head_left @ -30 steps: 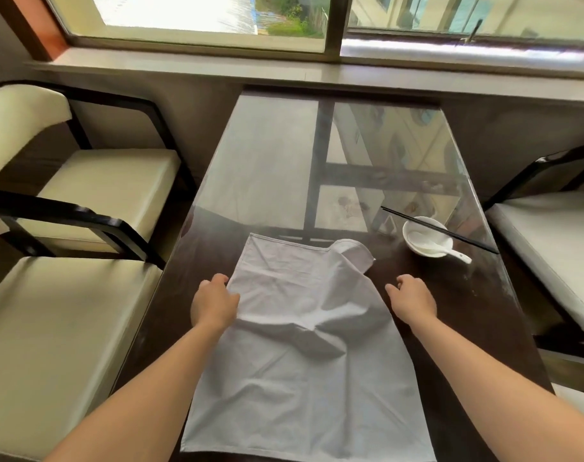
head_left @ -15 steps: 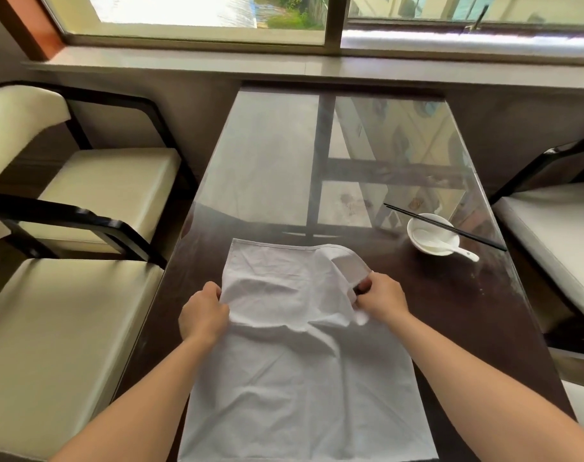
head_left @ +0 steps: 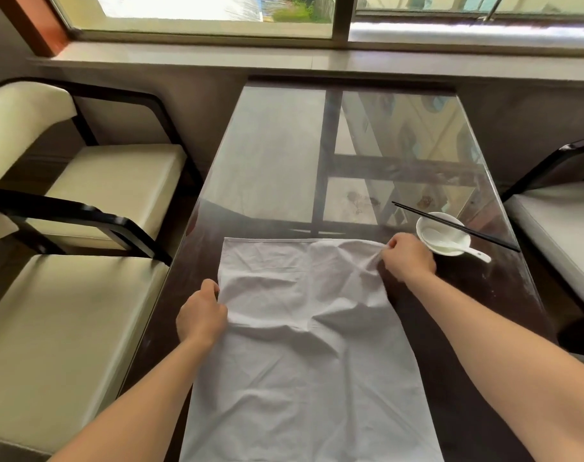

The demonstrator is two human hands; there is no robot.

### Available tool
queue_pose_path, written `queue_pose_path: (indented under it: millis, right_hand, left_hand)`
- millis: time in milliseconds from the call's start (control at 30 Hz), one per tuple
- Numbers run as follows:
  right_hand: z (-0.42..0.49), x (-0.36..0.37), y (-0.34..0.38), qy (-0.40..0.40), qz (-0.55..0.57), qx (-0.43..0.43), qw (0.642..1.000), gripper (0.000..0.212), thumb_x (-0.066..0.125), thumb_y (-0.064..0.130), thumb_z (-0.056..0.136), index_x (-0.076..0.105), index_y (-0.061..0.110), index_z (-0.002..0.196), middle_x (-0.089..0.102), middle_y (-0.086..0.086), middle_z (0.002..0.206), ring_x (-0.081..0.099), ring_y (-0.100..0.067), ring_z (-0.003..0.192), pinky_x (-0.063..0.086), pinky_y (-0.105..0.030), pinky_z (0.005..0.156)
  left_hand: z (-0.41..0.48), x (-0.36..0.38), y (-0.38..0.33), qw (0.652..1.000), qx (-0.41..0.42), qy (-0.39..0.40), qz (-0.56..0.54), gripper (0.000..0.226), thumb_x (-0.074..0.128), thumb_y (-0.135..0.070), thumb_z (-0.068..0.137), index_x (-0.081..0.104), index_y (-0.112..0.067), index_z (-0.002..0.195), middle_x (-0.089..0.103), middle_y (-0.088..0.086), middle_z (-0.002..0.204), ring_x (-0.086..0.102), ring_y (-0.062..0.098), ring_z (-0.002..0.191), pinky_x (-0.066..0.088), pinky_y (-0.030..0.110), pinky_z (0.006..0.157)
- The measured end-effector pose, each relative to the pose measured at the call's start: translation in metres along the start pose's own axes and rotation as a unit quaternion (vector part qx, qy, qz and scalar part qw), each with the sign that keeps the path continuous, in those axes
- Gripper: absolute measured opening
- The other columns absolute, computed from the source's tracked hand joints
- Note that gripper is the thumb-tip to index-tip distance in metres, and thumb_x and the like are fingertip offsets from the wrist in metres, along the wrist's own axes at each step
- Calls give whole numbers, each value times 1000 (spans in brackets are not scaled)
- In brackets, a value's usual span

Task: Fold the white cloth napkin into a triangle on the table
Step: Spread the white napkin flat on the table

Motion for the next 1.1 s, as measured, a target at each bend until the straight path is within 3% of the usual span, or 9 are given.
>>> queue_pose_path:
  millis: [100,200,333,400,467,533,633,800,1100]
  right_hand:
    - [15,-22,5,-55,36,7,998,20,54,19,83,65,24,98,71,-11,102,66,-36,94,52,-37,79]
    - [18,-24,9,-65,97,-12,993,40,47,20,85,57,28,123,71,-10,109,68,-36,93,55,-43,84]
    - [-12,-3,13,-53,25,-105,993,39,52,18,93,58,22,131,65,-6,127,59,-32,115,50,-43,90]
    - [-38,22,13,-8,-60,-177,982,45,56,26,95,53,20,139,53,-5,145,48,-30,130,44,-44,101]
    - [-62,51,10,39,-151,-237,959,59,48,44,97,37,22,151,31,-3,161,29,-28,146,31,-45,115]
    - [-79,75,1,88,-207,-267,937,70,31,58,96,17,26,158,7,2,168,6,-24,154,10,-45,124]
    - [-87,86,-25,96,-240,-246,934,80,8,68,88,1,31,158,-8,6,168,-11,-20,154,-4,-48,124]
    - [-84,69,-71,57,-234,-151,959,73,18,63,98,0,28,159,-9,4,168,-10,-23,154,0,-48,124]
    - [-131,63,-104,25,-188,-155,969,74,33,56,99,9,20,159,3,0,168,1,-21,155,8,-43,125]
  left_hand:
    - [-1,0,-1,1000,4,-16,-7,12,54,-13,90,47,-21,97,58,0,80,56,24,68,52,37,59]
    - [-7,1,-6,999,17,-50,-6,19,57,-11,88,55,-16,106,57,7,97,55,27,80,52,41,64]
    - [-18,9,-28,988,140,-64,14,38,67,-19,83,62,-14,121,55,14,119,53,33,106,48,47,84]
    - [-23,18,-39,982,190,-12,16,50,53,-41,90,55,-19,135,44,14,144,42,33,132,37,49,104]
    - [-26,33,-43,976,203,61,45,75,22,-64,87,34,-28,151,16,10,164,10,27,151,14,45,120]
    - [-30,47,-39,968,201,108,100,88,1,-75,79,8,-35,157,-12,4,166,-18,21,150,-7,43,122]
    - [-32,55,-29,965,180,124,147,89,-4,-81,76,-11,-39,154,-26,2,162,-29,22,147,-16,46,119]
    - [-26,52,-8,973,131,86,171,86,-8,-80,80,-16,-35,153,-23,5,163,-25,24,148,-13,49,120]
    - [-69,44,24,975,146,76,152,84,-6,-70,84,-5,-29,157,-11,7,166,-16,24,151,-6,44,122]
Point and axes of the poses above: each hand's wrist, its own z-axis towards the middle knuckle, its own x-axis out of the palm, y = z × x, the point moved 6 cm from there along z, towards the middle knuckle
